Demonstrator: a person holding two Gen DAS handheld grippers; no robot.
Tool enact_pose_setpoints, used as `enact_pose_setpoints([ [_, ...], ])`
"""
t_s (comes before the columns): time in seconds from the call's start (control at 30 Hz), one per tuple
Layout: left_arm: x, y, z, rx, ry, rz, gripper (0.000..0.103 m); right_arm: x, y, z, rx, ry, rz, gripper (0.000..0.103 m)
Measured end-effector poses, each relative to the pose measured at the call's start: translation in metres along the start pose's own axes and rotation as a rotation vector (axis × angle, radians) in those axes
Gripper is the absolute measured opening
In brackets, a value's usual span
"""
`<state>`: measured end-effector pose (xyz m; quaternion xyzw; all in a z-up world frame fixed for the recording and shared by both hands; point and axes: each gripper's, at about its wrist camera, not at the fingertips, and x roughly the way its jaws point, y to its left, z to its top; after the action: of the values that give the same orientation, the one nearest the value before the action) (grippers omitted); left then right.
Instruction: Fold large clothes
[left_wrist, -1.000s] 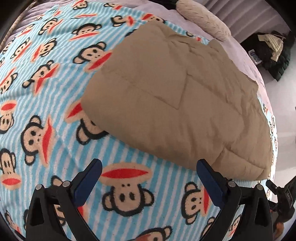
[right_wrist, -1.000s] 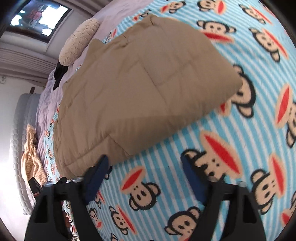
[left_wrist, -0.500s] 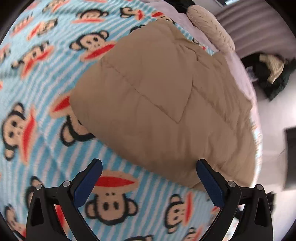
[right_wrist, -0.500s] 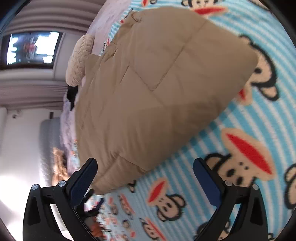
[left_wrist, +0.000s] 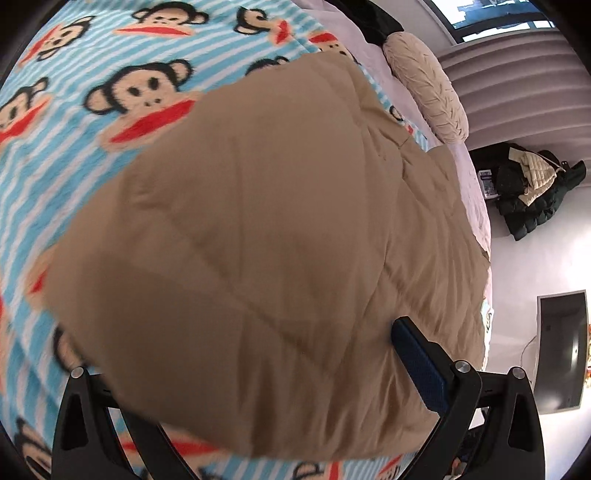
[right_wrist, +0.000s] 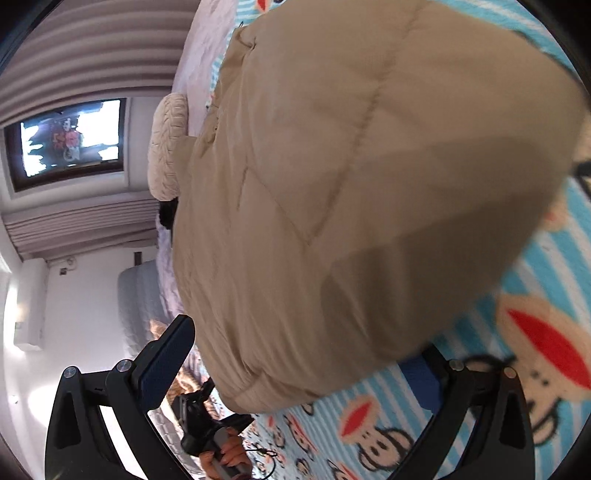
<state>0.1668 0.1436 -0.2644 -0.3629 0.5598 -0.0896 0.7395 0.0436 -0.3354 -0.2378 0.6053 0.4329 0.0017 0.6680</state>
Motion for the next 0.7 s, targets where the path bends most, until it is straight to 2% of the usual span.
enact_pose_setpoints([
  [0.1,0.010,0.002,0.000,-0.015,-0.023,0.006,0.100,0.016,0.001,0.005,-0.003,0.009,0.028,0.103],
  [0.13,0.010,0.003,0.000,-0.028,-0.037,0.012,0.095,0.020,0.000,0.006,-0.005,0.011,0.030,0.103],
  [0.2,0.005,0.006,0.000,-0.049,-0.051,-0.008,0.057,0.026,0.001,0.008,-0.002,0.007,0.022,0.103],
  [0.27,-0.002,0.006,-0.003,-0.051,-0.062,-0.037,0.037,0.027,-0.001,0.009,0.013,0.001,0.017,0.095],
  [0.3,-0.009,0.001,-0.004,-0.026,-0.079,-0.032,0.032,0.026,-0.003,0.010,0.022,0.002,0.004,0.068],
  [0.33,-0.014,-0.004,-0.006,0.004,-0.092,-0.022,0.025,0.028,-0.007,0.012,0.038,0.021,-0.012,0.047],
  [0.43,-0.029,-0.023,-0.012,0.091,-0.131,0.007,0.021,0.024,-0.008,0.013,0.043,0.030,0.007,0.027],
  [0.57,-0.053,-0.039,-0.026,0.163,-0.174,0.008,0.021,0.014,0.002,0.012,-0.021,0.045,0.021,0.022],
  [0.7,-0.075,-0.038,-0.047,0.205,-0.166,0.010,0.021,-0.004,0.007,0.003,-0.062,0.065,0.038,0.021],
])
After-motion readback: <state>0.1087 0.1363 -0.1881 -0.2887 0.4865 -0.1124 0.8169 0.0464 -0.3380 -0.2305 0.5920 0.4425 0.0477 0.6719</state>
